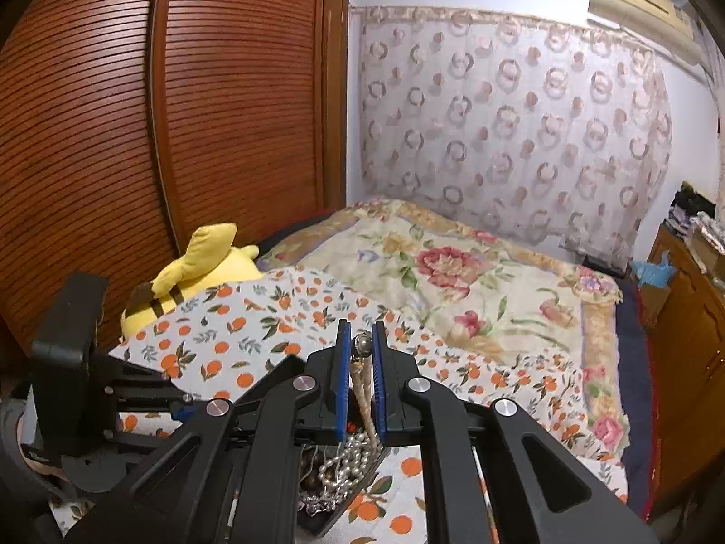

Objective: Organize jewelry
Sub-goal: 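Carry both over the black box and open both tools to release them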

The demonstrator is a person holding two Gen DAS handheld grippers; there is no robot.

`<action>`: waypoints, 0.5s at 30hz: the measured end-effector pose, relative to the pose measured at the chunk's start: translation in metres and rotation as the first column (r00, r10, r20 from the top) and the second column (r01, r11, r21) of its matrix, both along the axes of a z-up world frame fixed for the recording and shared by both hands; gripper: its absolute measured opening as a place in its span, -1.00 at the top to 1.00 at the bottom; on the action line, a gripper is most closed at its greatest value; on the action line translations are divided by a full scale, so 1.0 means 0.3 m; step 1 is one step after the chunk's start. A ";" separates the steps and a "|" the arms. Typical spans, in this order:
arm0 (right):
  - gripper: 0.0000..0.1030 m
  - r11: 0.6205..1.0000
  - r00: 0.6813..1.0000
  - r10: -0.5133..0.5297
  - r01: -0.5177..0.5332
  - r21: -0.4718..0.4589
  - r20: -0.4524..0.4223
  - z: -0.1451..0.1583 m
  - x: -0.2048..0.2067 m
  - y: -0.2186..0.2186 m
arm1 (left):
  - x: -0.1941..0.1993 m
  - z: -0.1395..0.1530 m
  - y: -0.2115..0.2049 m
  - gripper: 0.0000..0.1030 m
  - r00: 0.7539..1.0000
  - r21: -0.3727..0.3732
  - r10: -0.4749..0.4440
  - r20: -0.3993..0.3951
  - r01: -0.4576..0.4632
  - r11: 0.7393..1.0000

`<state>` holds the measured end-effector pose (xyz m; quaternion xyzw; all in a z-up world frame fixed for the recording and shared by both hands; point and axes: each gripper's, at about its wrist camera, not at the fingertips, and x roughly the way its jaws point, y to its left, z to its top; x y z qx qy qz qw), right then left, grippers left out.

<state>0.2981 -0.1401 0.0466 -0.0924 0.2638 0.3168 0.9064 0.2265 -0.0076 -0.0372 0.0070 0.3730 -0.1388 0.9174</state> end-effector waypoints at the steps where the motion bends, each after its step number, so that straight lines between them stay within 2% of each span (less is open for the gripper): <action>1: 0.79 1.000 1.000 0.002 -0.002 -0.001 -0.006 -0.008 0.000 0.002 | 0.002 -0.001 0.000 0.83 1.000 0.000 0.000 -0.001 0.000 1.000; 6: 0.79 1.000 1.000 0.014 -0.014 0.001 -0.028 -0.036 -0.005 0.003 | 0.004 -0.002 0.002 0.81 1.000 -0.009 0.007 0.000 -0.007 1.000; 8: 0.74 1.000 0.999 0.016 -0.016 0.003 -0.043 -0.046 -0.005 0.002 | 0.002 -0.005 0.006 0.69 1.000 -0.013 0.009 -0.001 -0.009 1.000; 9: 0.67 1.000 0.999 0.015 -0.015 0.002 -0.052 -0.052 -0.004 0.001 | 0.000 -0.004 0.006 0.60 1.000 -0.009 0.011 0.003 -0.011 1.000; 11: 0.25 1.000 0.998 0.011 -0.011 0.002 -0.055 -0.059 -0.009 -0.003 | -0.005 -0.004 0.010 0.52 1.000 -0.004 0.015 0.007 -0.015 1.000; 15: 0.22 1.000 0.998 0.001 0.000 0.014 -0.068 -0.071 -0.028 -0.033 | -0.029 0.001 0.010 0.42 1.000 0.001 0.016 0.018 -0.016 1.000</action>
